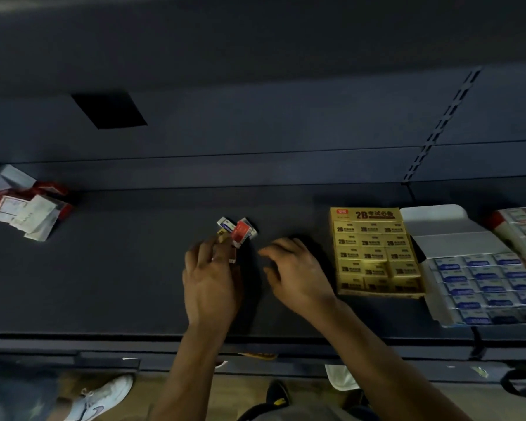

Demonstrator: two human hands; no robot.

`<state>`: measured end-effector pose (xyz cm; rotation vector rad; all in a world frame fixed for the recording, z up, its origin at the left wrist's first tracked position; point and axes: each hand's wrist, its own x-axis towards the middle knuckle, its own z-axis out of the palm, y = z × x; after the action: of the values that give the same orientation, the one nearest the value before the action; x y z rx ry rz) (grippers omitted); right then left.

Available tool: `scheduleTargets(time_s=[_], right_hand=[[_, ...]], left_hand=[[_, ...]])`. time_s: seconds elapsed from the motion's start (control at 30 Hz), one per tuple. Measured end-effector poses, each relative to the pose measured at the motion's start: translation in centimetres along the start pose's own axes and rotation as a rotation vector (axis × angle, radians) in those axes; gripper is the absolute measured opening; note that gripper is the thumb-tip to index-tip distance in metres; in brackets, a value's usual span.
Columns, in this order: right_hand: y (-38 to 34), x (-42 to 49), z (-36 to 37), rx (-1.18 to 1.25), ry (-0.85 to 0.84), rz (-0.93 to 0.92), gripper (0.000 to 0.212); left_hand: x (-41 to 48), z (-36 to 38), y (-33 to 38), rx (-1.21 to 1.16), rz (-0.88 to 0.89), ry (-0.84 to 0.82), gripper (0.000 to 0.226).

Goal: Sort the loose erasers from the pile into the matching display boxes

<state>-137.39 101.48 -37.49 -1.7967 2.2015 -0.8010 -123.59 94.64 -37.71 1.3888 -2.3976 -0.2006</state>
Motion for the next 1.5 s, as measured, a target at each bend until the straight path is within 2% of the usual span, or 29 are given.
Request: scheduleTargets(time_s=[0.17,0.3,0.37,0.53,0.77,0.93,1.07,1.2,1.33,1.5], right_hand=[[-1.5,2.9,1.8,0.006,-0.031,-0.084,0.056],[-2.0,5.1,2.2,-0.070,-0.265,-0.034,0.070],[-1.9,5.5,2.8,-0.096,-0.272,-0.036,0.066],[-1.3,5.1,3.3,-0.035,-0.007,0.003,0.037],[-0.1,3.5,1.4,0.036,0.119,0.074,0.026],[0.7,2.0,-0.8,0.128,0.213,0.098,0.026],[1.5,0.3,-3.9,0.408,0.083,0.260,0.022],[3.0,-1.1,-6.1,0.664,0.086,0.390,0.015],[4.5,-2.7,-8.3,0.752,0.084,0.403,0.021],[6.8,-4.4,-10.5,0.745,0.058,0.361,0.026]], left_hand=[[0.5,-0.3,-1.6,-0.054,-0.003,-0.082,0.047],[0.9,-0.5,-2.2,-0.104,0.003,-0.055,0.036],[1.1,-0.4,-2.5,-0.116,0.011,-0.052,0.032],[1.6,0.1,-2.9,-0.111,-0.019,-0.058,0.022],[1.5,-0.3,-1.9,-0.268,-0.001,-0.016,0.027],[1.3,-1.2,0.0,-0.362,0.033,-0.010,0.023],[1.1,-2.0,2.0,-0.576,-0.037,-0.089,0.018],[1.0,-2.0,4.5,-0.792,-0.147,-0.161,0.014],[0.7,-1.5,7.1,-1.010,-0.313,-0.216,0.015],[0.0,-1.8,10.7,-1.131,-0.301,-0.256,0.016]])
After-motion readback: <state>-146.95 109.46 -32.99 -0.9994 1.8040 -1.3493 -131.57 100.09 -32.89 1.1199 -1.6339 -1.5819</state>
